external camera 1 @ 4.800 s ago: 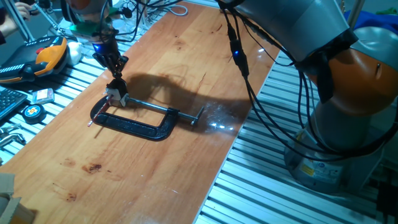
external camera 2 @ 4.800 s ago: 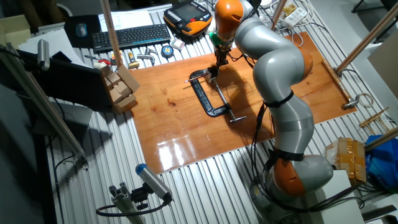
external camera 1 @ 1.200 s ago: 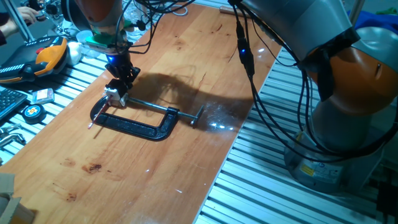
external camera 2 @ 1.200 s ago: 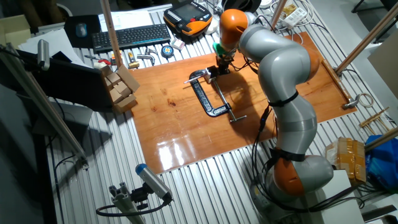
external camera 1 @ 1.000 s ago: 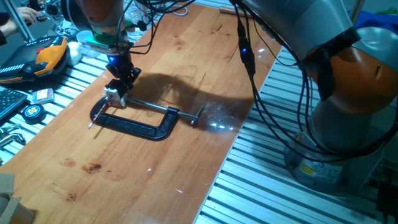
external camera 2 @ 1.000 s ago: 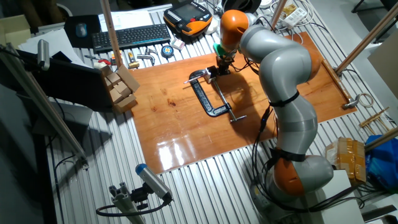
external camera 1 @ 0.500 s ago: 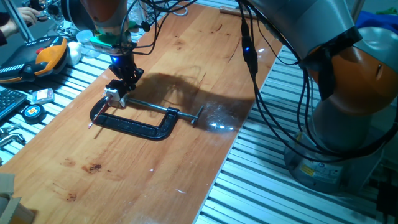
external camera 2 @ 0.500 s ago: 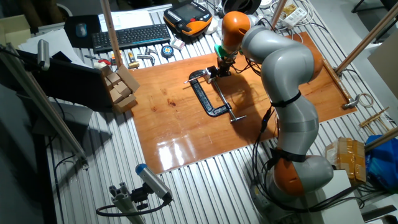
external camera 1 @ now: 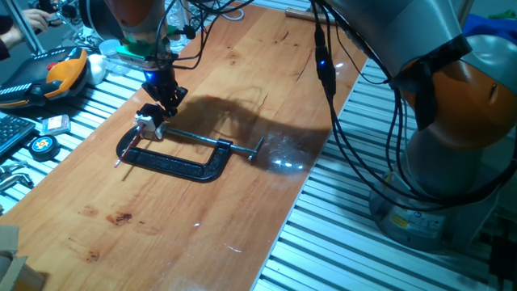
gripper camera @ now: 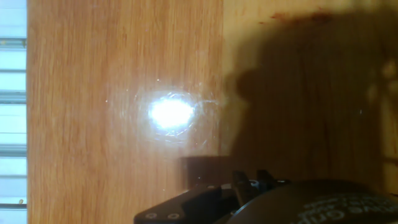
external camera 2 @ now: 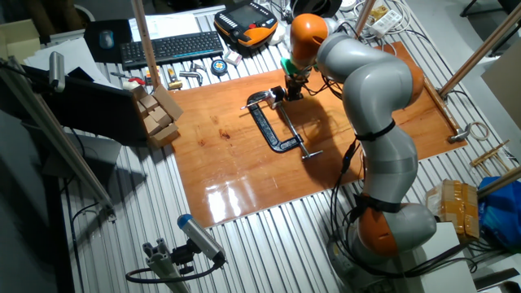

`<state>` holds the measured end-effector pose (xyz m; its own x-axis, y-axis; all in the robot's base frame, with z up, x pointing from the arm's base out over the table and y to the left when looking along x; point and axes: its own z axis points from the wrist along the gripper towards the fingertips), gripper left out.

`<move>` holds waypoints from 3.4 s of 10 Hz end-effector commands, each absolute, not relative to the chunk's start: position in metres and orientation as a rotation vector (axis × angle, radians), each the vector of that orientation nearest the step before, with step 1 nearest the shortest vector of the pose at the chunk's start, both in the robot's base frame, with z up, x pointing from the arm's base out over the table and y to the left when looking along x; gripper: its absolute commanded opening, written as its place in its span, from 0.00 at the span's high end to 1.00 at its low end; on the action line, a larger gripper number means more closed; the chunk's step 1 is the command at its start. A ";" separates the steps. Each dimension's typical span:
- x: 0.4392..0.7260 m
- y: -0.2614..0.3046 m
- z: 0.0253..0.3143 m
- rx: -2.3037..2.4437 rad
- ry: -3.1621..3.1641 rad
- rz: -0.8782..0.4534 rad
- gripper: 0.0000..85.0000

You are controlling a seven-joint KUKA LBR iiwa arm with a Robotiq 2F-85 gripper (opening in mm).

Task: Sharpen the pencil with a pencil sharpener

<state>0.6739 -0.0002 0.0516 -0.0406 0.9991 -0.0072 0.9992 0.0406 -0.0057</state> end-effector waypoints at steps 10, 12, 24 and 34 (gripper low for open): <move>0.677 -0.001 0.078 2.172 2.275 -0.056 1.00; 0.680 0.000 0.083 2.169 2.275 -0.061 1.00; 0.706 0.004 0.104 2.166 2.271 -0.093 1.00; 0.724 0.006 0.102 2.118 2.261 -0.129 1.00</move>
